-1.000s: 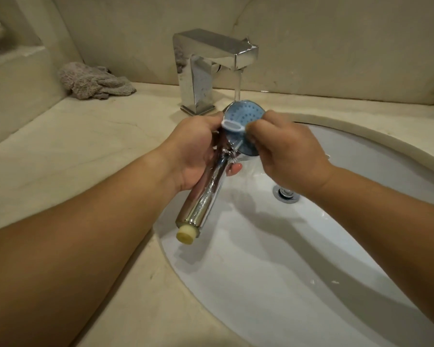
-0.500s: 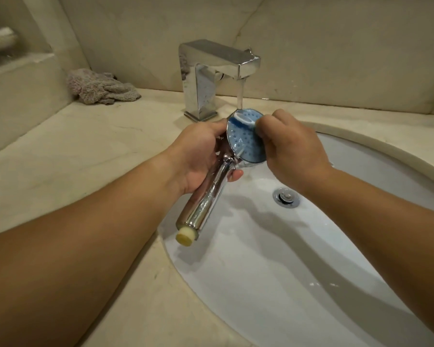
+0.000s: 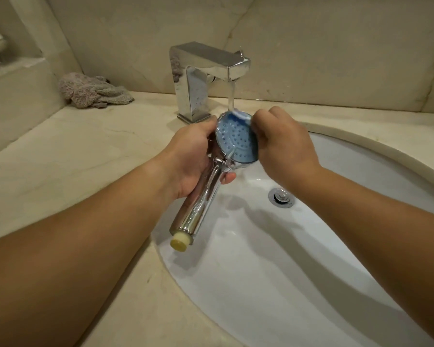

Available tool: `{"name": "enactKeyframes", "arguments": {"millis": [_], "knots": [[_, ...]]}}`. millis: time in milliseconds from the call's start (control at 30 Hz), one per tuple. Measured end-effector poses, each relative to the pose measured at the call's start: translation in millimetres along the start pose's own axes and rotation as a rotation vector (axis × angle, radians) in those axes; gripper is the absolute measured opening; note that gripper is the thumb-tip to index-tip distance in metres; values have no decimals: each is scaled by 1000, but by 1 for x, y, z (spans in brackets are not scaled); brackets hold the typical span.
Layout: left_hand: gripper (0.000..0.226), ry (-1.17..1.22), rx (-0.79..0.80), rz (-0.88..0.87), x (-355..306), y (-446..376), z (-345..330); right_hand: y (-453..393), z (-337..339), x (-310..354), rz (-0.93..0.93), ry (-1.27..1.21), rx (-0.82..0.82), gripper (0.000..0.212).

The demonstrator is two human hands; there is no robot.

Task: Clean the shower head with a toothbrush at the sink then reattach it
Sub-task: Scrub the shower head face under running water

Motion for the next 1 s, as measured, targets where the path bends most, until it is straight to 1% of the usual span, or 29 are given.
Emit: {"name": "enactKeyframes", "arguments": {"millis": [33, 67, 167, 200, 300, 333, 400, 467, 533, 567, 600, 667, 733, 767, 867, 900, 1000], "knots": [[46, -4, 0, 8, 1, 0, 0, -1, 2, -8, -52, -8, -7, 5], [46, -5, -1, 14, 2, 0, -1, 1, 3, -6, -40, -19, -9, 6], [44, 29, -14, 7, 1, 1, 0, 10, -1, 22, 128, -40, 23, 12], [43, 35, -19, 1, -1, 2, 0, 8, -1, 23, 123, -39, 21, 12], [43, 7, -34, -9, -2, 5, 0, -3, 5, -4, -43, -55, -36, 14], [44, -6, -39, -6, -2, 5, 0, -1, 7, -7, -36, -60, -46, 16], [44, -6, -50, -1, -1, 5, 1, 9, 3, 7, 75, -66, -8, 19], [45, 15, -62, -2, -2, 4, 2, 15, -2, 21, 166, -56, 43, 16], [45, 17, -71, -10, -3, 5, 3, 5, 0, 7, 76, -50, 16, 11], [45, 13, -73, -13, -3, 5, 3, 0, 3, -4, 15, -63, -13, 12], [45, 13, -74, -13, -3, 6, 3, -1, 6, -10, 0, -72, -35, 14], [45, 25, -76, -9, -2, 6, 4, 9, 5, 1, 92, -72, -20, 20], [45, 31, -84, -17, -4, 6, 5, 19, -1, 18, 203, -76, 29, 21], [44, 33, -87, -27, -6, 6, 5, 17, -1, 17, 200, -68, 26, 20], [42, 50, -92, -57, -8, 6, 6, 3, 8, -8, 50, -73, -70, 10], [42, 53, -95, -57, -8, 5, 6, 4, 8, -8, 59, -68, -65, 9], [44, 54, -107, -51, -6, 3, 8, 20, -5, 15, 226, -42, 46, 10]]}}
Point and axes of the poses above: each hand's wrist, its own y-axis away from the middle knuckle, its own z-axis out of the back of the hand, x = y × z, the point moved 9 cm from there along -y, towards the middle knuckle, and after that the axes turned 2 degrees about -x, right-handed, at the moved point
